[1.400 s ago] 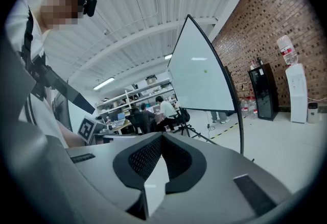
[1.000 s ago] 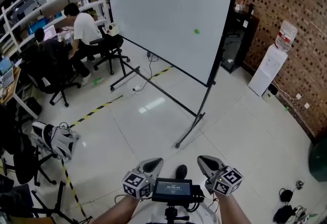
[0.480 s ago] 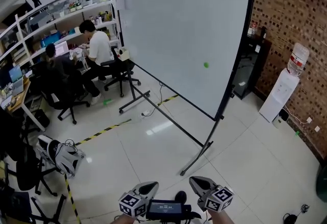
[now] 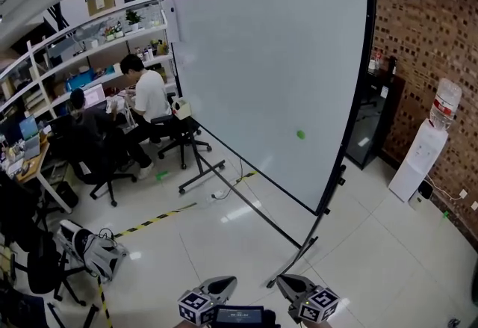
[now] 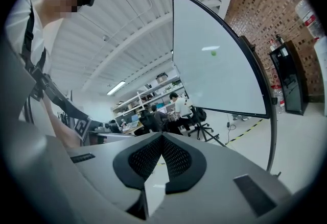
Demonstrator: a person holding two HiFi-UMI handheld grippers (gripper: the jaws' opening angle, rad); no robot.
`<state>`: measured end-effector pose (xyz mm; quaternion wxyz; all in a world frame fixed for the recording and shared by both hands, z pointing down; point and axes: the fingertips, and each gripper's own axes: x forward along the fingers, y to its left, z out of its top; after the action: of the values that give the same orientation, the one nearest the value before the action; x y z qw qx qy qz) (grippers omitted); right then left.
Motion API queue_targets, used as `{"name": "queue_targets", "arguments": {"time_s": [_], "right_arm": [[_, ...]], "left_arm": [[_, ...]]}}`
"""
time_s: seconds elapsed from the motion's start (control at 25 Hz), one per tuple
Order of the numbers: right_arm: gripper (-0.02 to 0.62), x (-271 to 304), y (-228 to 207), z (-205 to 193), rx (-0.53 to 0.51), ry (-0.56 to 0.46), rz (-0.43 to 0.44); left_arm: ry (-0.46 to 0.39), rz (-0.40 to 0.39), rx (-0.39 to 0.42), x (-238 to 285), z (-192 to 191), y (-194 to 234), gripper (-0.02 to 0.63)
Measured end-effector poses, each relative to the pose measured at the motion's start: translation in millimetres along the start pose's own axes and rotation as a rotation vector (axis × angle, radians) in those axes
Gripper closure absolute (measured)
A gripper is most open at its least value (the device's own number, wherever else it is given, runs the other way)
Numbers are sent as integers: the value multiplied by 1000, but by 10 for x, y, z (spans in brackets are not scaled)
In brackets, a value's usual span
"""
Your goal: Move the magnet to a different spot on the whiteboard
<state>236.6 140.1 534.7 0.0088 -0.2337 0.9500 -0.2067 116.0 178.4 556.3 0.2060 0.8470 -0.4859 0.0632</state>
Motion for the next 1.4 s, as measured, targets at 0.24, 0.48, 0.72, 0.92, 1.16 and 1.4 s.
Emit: {"name": "queue_targets", "arguments": {"time_s": [0.24, 0.48, 0.72, 0.92, 1.16, 1.4], "right_arm": [[566, 123, -401, 169, 57, -10, 42], [566, 235, -760, 355, 58, -9, 72], [566, 327, -1001, 438, 72, 10, 99], [566, 356, -1140, 497, 81, 10, 102], [566, 418, -1181, 513, 54, 18, 109], [566, 418, -1311, 546, 45, 14, 54]], "left_arm": [[19, 27, -10, 405, 160, 55, 575], [13, 50, -17, 753, 330, 110, 575], [-13, 113, -81, 869, 420, 321, 575], [-61, 187, -148, 793, 491, 641, 575], [-103, 227, -190, 723, 528, 856, 575], [-119, 188, -240, 849, 512, 1028, 575]]}}
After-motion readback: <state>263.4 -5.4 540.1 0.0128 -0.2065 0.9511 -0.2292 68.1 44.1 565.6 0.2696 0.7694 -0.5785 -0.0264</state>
